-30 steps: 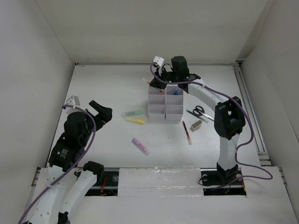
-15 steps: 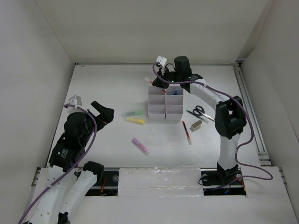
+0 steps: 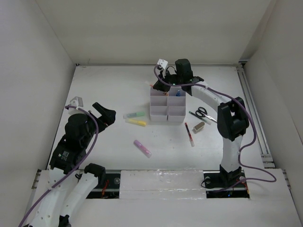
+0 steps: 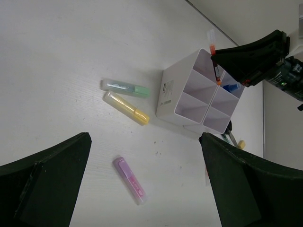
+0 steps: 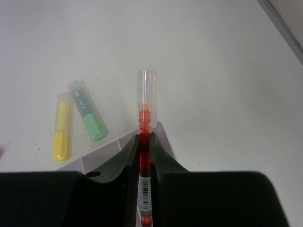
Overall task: Sort the stationery into containers
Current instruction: Place the pen in the storage box.
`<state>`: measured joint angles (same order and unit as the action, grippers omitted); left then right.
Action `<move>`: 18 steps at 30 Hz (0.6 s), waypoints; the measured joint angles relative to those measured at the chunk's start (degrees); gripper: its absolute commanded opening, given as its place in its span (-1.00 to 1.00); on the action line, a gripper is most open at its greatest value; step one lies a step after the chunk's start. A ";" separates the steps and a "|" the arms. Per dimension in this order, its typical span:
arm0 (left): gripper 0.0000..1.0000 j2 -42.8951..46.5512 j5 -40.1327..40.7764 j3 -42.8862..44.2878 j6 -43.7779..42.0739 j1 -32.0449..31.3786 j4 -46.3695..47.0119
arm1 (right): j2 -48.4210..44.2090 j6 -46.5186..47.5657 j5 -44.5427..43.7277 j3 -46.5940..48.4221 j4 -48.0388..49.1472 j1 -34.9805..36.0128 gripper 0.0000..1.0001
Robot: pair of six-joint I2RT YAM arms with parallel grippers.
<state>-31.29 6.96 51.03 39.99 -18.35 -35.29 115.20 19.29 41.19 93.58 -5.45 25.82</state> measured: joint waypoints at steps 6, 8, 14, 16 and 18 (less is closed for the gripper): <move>1.00 0.00 -0.09 0.00 -0.13 0.00 0.00 | -0.48 -0.57 0.31 -0.44 0.33 1.16 -1.00; 1.00 0.02 -0.09 0.00 -0.13 0.00 0.00 | -0.48 -0.83 0.46 -0.44 0.57 1.33 -1.00; 1.00 0.02 -0.46 0.00 -0.13 0.00 0.02 | -0.48 -1.07 0.87 -0.39 0.92 1.25 -1.00; 1.00 0.02 -0.52 0.00 -0.13 0.00 0.20 | -0.48 -1.09 1.40 -0.35 0.92 1.20 -1.00; 1.00 0.02 -0.55 0.00 -0.13 0.00 0.39 | -0.48 -1.09 1.90 -0.24 0.94 1.20 -1.00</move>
<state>-31.27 6.42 51.03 39.86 -18.35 -34.89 114.72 18.20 43.09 93.34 -4.51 27.03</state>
